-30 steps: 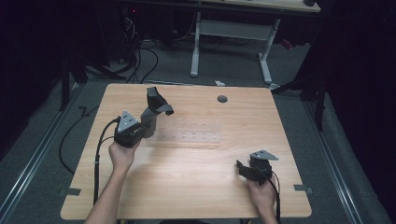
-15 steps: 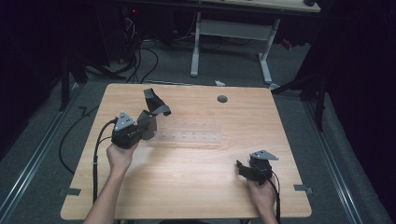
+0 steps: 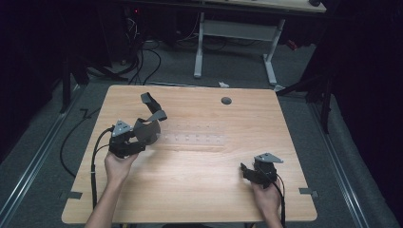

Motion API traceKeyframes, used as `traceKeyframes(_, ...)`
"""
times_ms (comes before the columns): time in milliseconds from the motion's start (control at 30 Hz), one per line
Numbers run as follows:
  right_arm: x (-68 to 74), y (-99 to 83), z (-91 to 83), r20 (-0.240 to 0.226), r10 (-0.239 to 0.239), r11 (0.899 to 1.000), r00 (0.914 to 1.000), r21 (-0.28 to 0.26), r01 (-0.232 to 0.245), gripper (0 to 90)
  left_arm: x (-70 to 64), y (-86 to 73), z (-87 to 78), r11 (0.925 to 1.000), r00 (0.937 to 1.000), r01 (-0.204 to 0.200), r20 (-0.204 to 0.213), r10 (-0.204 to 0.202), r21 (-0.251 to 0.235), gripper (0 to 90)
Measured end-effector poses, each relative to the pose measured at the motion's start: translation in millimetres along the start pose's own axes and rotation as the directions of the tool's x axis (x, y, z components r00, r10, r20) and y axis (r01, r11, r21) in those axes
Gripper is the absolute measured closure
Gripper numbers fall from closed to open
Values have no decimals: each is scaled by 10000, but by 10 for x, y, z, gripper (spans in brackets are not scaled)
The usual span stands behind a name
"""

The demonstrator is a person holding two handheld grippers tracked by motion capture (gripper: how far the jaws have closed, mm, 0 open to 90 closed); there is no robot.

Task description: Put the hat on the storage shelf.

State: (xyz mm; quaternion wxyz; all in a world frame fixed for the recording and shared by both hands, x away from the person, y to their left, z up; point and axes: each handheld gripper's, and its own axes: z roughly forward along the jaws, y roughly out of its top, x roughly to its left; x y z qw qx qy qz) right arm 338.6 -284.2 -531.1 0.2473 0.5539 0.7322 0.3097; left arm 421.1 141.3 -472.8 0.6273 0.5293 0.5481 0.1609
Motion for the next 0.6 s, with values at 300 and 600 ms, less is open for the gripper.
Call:
traceKeyframes(300,-2,0,0,-4,-33,10000,10000,-2,33,366,157,-596,-349,9947,9946,-284,-963,379,987,322)
traceKeyframes(600,0,1,-2,-28,-43,10000,10000,26,43,360,213,-823,-342,9873,9830,-857,-1499,1056,1335,269)
